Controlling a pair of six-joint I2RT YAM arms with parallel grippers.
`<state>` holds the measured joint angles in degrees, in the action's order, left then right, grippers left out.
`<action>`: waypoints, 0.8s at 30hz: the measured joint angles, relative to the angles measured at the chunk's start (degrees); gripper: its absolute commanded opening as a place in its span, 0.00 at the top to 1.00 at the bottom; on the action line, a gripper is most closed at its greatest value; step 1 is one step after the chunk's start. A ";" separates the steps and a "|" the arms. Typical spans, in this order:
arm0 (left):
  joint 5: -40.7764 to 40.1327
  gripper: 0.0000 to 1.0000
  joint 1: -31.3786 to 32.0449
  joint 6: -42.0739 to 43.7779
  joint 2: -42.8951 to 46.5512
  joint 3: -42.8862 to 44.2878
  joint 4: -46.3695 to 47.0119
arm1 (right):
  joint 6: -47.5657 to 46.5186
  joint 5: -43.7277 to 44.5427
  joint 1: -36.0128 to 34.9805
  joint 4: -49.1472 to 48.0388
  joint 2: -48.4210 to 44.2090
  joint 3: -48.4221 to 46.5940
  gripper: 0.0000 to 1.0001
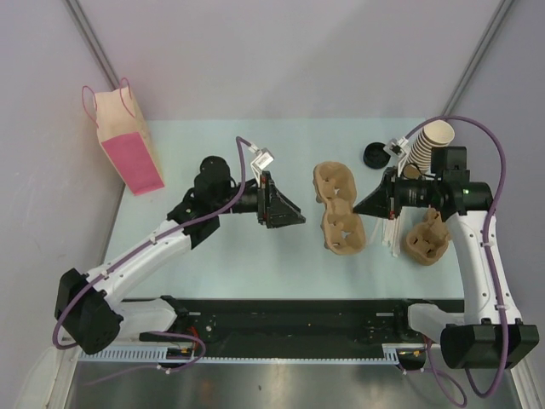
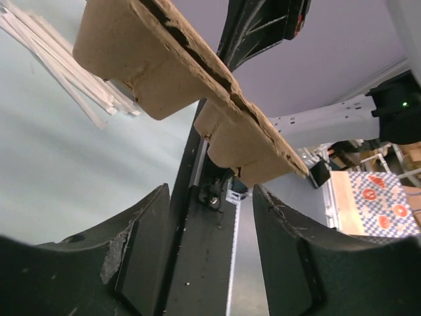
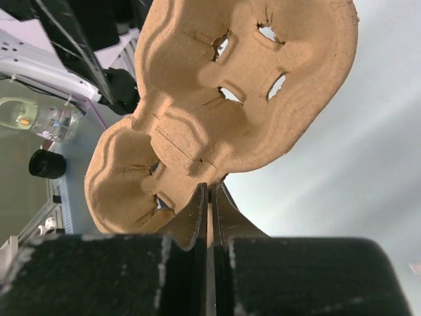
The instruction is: Pack the takeout coffee
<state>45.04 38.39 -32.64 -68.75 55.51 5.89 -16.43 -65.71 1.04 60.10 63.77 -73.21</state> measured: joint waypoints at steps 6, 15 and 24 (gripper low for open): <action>-0.02 0.45 -0.70 -7.76 0.07 -2.54 6.14 | 5.57 0.37 -3.82 -5.92 -0.55 0.22 1.00; -3.39 0.52 -0.98 -16.28 -0.24 -2.62 11.41 | 9.46 3.58 -4.37 -9.57 -2.78 0.96 1.00; -5.84 0.56 -0.98 -19.34 -2.43 -2.16 12.04 | 10.36 5.31 -5.11 -9.99 -3.96 2.23 1.00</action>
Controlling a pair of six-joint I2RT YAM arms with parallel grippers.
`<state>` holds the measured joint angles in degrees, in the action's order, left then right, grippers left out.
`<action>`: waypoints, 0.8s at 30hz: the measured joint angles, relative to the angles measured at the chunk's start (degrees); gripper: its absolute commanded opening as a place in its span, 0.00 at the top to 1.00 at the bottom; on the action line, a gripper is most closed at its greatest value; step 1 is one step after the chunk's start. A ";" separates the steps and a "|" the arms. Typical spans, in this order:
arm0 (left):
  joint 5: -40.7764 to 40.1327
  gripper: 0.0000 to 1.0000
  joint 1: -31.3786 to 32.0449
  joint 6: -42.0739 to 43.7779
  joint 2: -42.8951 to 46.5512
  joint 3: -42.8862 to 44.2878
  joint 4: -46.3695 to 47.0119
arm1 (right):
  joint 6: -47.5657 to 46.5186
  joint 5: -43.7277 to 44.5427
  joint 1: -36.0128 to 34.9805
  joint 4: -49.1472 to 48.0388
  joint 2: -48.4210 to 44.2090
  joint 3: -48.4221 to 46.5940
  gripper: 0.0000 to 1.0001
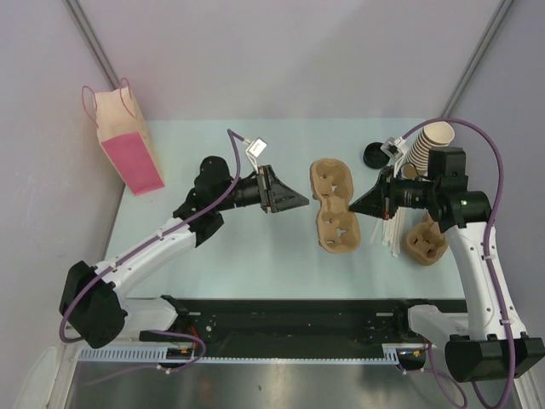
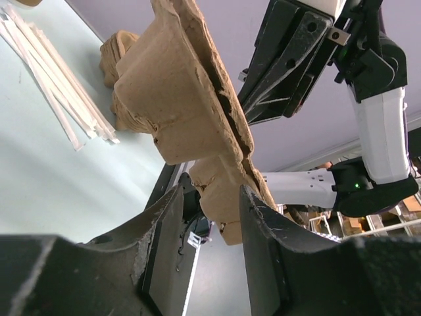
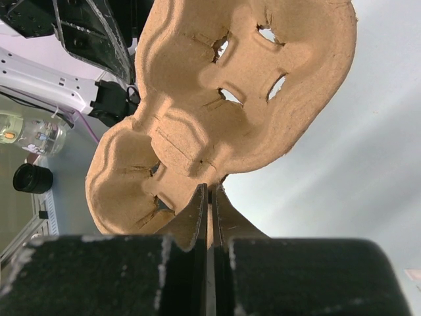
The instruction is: Pack the takeout coffee
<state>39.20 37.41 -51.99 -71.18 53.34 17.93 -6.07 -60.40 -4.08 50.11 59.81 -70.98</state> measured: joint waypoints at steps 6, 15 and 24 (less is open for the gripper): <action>-0.04 0.56 0.00 -1.14 -0.37 0.50 0.90 | -0.13 1.03 -0.66 0.00 -0.15 0.07 1.00; -0.09 0.60 0.00 -2.10 -1.31 1.27 1.27 | -0.48 1.60 -1.40 0.00 -0.44 0.11 1.00; -0.11 0.62 0.00 -2.62 -1.95 1.53 1.27 | -1.73 2.60 -2.23 0.09 -0.92 0.15 1.00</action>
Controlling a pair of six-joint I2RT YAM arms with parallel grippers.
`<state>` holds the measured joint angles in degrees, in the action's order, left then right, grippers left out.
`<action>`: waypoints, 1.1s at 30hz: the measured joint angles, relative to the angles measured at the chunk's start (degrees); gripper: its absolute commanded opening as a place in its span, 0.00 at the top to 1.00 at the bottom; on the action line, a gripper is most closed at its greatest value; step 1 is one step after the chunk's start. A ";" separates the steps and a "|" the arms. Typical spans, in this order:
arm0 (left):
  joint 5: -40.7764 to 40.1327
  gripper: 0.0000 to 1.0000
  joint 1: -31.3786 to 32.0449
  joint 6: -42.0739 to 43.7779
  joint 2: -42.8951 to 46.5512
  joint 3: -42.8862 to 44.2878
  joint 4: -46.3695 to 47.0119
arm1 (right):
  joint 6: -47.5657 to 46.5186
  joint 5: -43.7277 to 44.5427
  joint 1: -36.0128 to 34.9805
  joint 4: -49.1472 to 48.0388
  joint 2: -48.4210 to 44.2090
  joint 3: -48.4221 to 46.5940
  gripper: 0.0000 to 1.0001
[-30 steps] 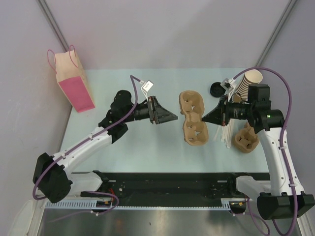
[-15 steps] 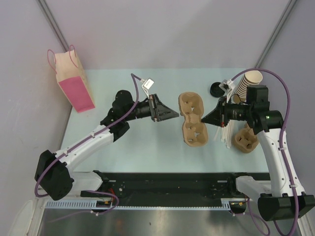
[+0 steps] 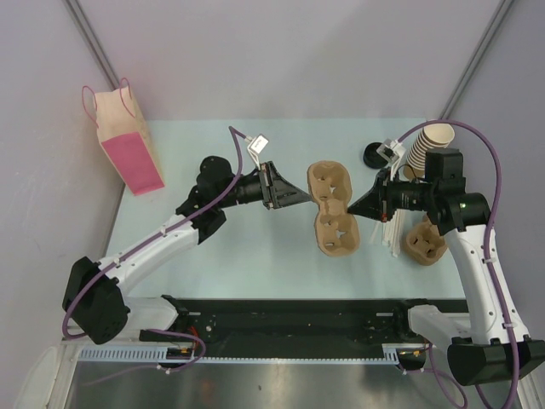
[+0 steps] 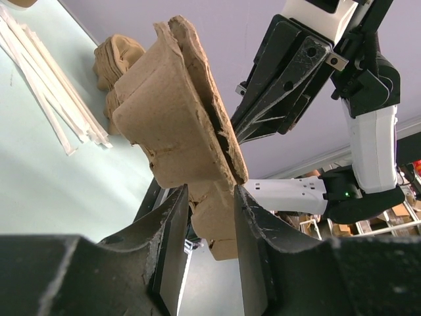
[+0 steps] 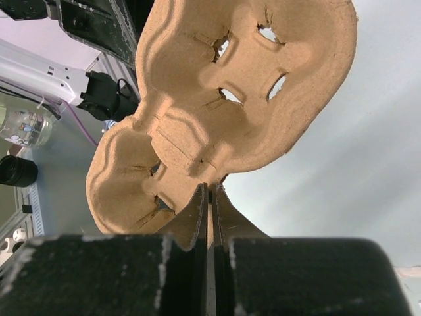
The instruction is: Pack the takeout coffee
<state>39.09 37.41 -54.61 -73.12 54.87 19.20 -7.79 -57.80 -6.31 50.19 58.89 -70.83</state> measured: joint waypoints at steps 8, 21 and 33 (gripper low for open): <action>-0.02 0.64 0.00 -0.76 -0.15 0.00 0.20 | -0.39 1.53 -0.31 0.04 0.00 0.00 1.00; -0.94 0.71 0.24 -1.51 -2.40 1.03 0.42 | -1.84 2.29 -1.22 0.68 -0.11 0.00 1.00; -0.72 0.68 1.01 -3.48 -3.34 1.07 2.82 | -3.96 4.42 -2.32 1.81 -0.46 0.02 1.00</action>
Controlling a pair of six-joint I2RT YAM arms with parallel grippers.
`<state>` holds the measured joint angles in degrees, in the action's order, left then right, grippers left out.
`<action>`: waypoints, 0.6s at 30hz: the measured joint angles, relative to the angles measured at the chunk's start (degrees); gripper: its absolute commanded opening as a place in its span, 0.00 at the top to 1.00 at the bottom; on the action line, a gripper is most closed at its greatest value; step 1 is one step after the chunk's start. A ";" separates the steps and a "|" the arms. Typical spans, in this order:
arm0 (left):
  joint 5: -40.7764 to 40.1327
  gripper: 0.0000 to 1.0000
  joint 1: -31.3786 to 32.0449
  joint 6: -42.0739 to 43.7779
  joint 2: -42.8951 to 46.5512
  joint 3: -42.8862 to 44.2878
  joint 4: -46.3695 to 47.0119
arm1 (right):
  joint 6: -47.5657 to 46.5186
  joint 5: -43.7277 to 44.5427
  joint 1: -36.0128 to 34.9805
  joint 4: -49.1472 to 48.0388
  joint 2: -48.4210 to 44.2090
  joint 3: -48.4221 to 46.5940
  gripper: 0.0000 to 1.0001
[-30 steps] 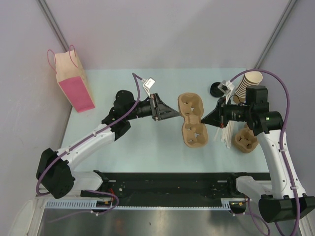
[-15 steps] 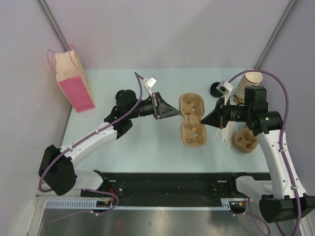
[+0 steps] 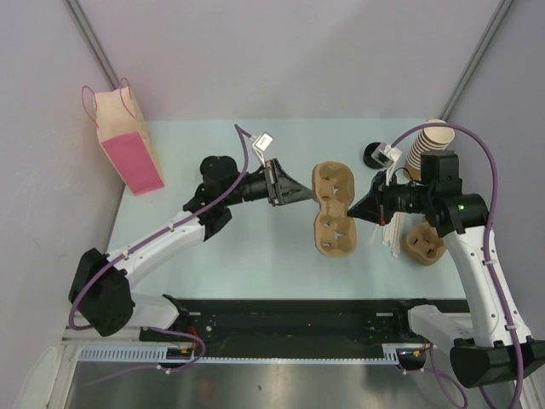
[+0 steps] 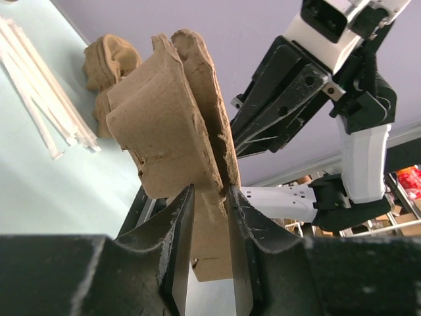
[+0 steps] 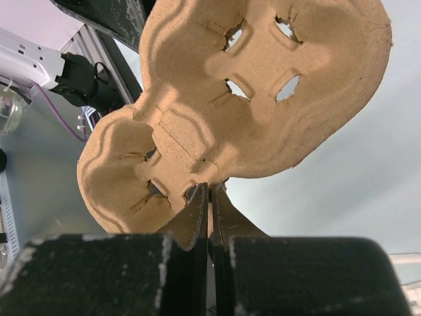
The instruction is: Pack the takeout coffee
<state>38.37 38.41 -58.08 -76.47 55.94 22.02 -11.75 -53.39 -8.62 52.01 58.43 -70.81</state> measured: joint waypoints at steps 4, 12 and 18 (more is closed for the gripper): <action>0.61 0.68 0.09 -1.42 -0.04 0.00 1.62 | -0.76 0.33 -0.31 0.20 -0.04 -0.02 1.00; 0.74 0.78 0.09 -1.49 -1.07 0.00 1.33 | -1.42 0.42 -0.52 0.59 -0.57 0.00 1.00; 0.63 1.00 0.09 -1.88 -1.42 0.00 0.72 | -1.40 0.42 -0.52 0.61 -0.66 0.00 1.00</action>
<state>39.00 38.50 -59.96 -77.89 55.94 22.74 -13.15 -52.97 -9.15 52.62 57.78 -70.81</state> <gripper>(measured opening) 0.032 0.018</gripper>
